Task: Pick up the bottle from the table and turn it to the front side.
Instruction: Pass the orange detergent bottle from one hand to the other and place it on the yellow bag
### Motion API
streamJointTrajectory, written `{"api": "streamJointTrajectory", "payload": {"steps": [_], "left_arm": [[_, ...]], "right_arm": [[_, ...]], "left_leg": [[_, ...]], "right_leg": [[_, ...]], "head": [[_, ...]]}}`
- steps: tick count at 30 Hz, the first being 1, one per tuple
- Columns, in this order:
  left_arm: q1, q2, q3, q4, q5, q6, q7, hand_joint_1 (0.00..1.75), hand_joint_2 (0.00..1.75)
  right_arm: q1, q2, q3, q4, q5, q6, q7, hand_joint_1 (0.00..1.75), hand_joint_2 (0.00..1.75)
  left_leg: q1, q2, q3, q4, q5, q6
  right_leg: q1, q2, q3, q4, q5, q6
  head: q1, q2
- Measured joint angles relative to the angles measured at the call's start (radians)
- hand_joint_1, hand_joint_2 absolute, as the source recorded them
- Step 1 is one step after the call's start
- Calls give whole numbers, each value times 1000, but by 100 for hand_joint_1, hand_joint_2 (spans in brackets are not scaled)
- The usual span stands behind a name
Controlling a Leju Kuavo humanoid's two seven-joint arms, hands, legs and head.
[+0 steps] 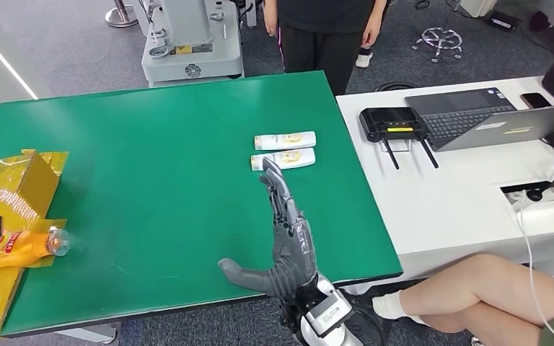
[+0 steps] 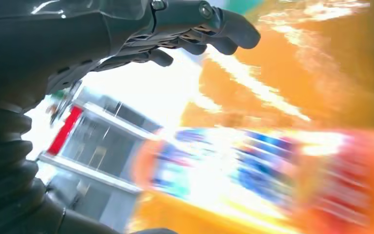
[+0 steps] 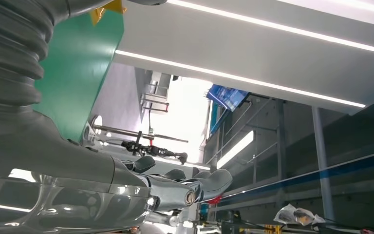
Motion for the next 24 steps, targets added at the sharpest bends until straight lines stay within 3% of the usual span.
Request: {"api": "streamJointTrajectory", "payload": {"steps": [4,7,9,10,11,13,15,17,20,24], "left_arm": [[-66,218,-31,-267,292,-300,188,0,175],[-111,399,-42,-522,689,-392,406,0,175],[-138,486,-46,-656,947,-338,485,0,175],[-141,518,-47,-705,1032,-284,480,0,175],[-129,541,-48,-742,1084,-205,440,0,175],[-45,552,-41,-772,1095,69,257,0,175],[96,502,-5,-760,1004,393,60,0,175],[228,396,70,-726,856,573,-47,0,175],[366,153,225,-648,690,633,-104,0,175],[478,-137,363,-566,630,725,-132,0,175]], "right_arm": [[0,1,-4,2,-8,5,0,0,175],[-1,1,-5,2,-25,-5,0,0,175],[-4,0,-5,2,-32,-9,0,0,175],[-5,0,-5,2,-35,-8,0,0,175],[-6,0,-6,2,-35,-8,0,0,175],[-6,1,-6,1,-30,-8,0,0,175],[-6,2,-6,-2,-18,-7,1,0,175],[-3,3,-7,-7,-2,-10,1,0,175],[2,6,-6,-16,8,-21,0,0,175],[4,7,-5,-18,8,-30,0,0,175]], "left_leg": [[2,5,-1,0,-2,-4],[3,5,-1,0,-4,-6],[3,1,-1,0,-4,-6],[3,-1,-1,0,-4,-5],[2,-2,0,0,-4,-5],[-2,-5,5,-2,-4,-5],[-5,-9,12,-4,-4,-4],[-6,-13,15,-5,-3,-5],[-6,-13,14,-5,0,-5],[-5,-7,12,-5,1,-6]], "right_leg": [[2,6,-2,0,0,-2],[3,6,-2,-2,-2,-4],[3,2,-1,-2,-4,-5],[3,0,-1,-3,-5,-5],[2,-2,0,-3,-6,-5],[-1,-5,2,-3,-8,-4],[-4,-11,6,-3,-10,-3],[-4,-14,8,-3,-10,-4],[-4,-15,11,-2,-6,-5],[-4,-7,11,-3,-1,-5]], "head": [[0,0],[0,0],[0,0],[1,0],[0,0],[-1,0],[-2,0],[-3,0],[-3,0],[-2,0]]}}
